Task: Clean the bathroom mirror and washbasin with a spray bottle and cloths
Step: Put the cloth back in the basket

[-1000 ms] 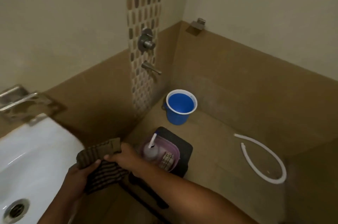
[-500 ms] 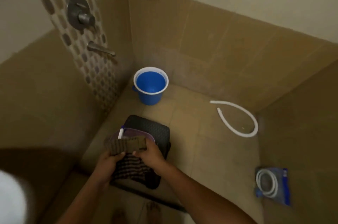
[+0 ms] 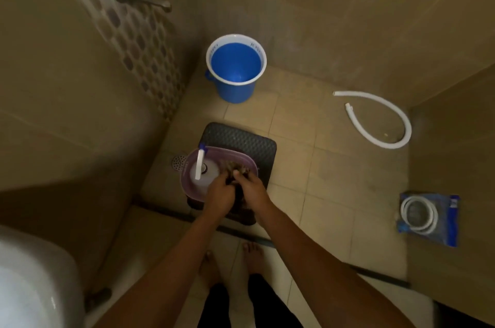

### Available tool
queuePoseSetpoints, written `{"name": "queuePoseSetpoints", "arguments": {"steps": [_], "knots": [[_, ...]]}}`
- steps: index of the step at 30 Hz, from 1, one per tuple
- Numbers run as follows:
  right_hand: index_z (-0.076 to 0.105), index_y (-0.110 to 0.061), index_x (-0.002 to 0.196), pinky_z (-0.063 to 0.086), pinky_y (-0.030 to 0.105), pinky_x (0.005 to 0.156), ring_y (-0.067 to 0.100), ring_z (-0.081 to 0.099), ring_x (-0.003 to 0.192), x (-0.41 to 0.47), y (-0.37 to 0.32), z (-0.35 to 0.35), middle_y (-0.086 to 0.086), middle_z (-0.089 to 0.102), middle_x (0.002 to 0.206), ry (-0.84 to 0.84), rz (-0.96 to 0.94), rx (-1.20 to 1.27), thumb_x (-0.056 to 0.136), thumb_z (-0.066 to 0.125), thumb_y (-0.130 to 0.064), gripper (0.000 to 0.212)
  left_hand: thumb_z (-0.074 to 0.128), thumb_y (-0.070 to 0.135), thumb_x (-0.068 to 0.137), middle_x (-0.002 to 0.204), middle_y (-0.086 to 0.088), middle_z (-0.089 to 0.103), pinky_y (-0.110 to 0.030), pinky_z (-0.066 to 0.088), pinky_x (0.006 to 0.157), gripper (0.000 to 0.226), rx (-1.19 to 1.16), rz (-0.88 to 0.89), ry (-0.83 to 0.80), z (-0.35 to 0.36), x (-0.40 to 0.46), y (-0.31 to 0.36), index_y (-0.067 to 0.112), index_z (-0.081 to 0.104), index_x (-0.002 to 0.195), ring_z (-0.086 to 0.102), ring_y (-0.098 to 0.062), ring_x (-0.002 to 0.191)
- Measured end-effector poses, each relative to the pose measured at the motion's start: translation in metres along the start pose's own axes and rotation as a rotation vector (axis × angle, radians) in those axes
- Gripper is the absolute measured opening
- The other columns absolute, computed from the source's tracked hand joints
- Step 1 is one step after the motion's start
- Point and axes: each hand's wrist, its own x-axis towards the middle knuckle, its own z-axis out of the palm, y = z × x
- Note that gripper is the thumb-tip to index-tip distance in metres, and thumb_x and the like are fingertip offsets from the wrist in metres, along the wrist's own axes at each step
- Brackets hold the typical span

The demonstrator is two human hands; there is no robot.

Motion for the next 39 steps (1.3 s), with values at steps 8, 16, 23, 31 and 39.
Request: {"name": "queuePoseSetpoints", "arguments": {"steps": [8, 16, 23, 31, 39], "knots": [[0.059, -0.017, 0.129, 0.053, 0.036, 0.077, 0.030, 0.061, 0.111, 0.048, 0.008, 0.011, 0.009, 0.065, 0.121, 0.034, 0.103, 0.079, 0.096, 0.060, -0.024, 0.034, 0.041, 0.002, 0.100, 0.132, -0.008, 0.056, -0.018, 0.053, 0.084, 0.038, -0.137, -0.055, -0.075, 0.008, 0.025, -0.032, 0.005, 0.050, 0.136, 0.055, -0.024, 0.122], [0.057, -0.010, 0.123, 0.051, 0.050, 0.098, 0.033, 0.056, 0.115, 0.092, 0.009, 0.007, 0.012, 0.061, 0.121, 0.054, 0.198, 0.040, 0.098, 0.051, -0.011, 0.026, 0.053, -0.004, 0.091, 0.122, -0.005, 0.061, -0.033, 0.046, 0.100, 0.037, -0.050, -0.127, -0.015, -0.011, 0.074, -0.060, 0.007, 0.057, 0.126, 0.055, -0.018, 0.114], [0.053, -0.010, 0.122, 0.040, 0.042, 0.110, 0.032, 0.049, 0.117, 0.115, 0.002, 0.013, 0.011, 0.053, 0.114, 0.029, 0.263, -0.216, 0.106, 0.035, -0.017, 0.025, 0.064, 0.003, 0.086, 0.113, -0.008, 0.067, -0.034, 0.047, 0.089, 0.033, 0.097, -0.156, -0.061, 0.001, 0.103, -0.082, 0.007, 0.061, 0.118, 0.061, -0.023, 0.104], [0.036, -0.012, 0.147, 0.038, 0.028, 0.104, 0.025, 0.049, 0.128, 0.099, 0.029, 0.028, 0.011, 0.048, 0.144, 0.183, -0.041, -0.649, 0.102, 0.050, -0.022, 0.048, 0.055, 0.018, 0.095, 0.097, -0.011, 0.070, -0.030, 0.043, 0.075, 0.017, 0.377, -0.031, -0.030, 0.014, 0.117, -0.095, 0.006, 0.065, 0.099, 0.064, -0.025, 0.088], [0.041, -0.015, 0.148, 0.041, 0.041, 0.111, 0.029, 0.041, 0.138, 0.084, 0.037, 0.011, 0.009, 0.041, 0.152, 0.148, -0.457, -1.161, 0.094, 0.064, -0.024, 0.059, 0.057, 0.016, 0.093, 0.094, 0.003, 0.063, -0.027, 0.042, 0.080, 0.016, 0.308, -0.034, -0.062, 0.010, 0.113, -0.090, 0.014, 0.065, 0.107, 0.057, -0.013, 0.085]]}}
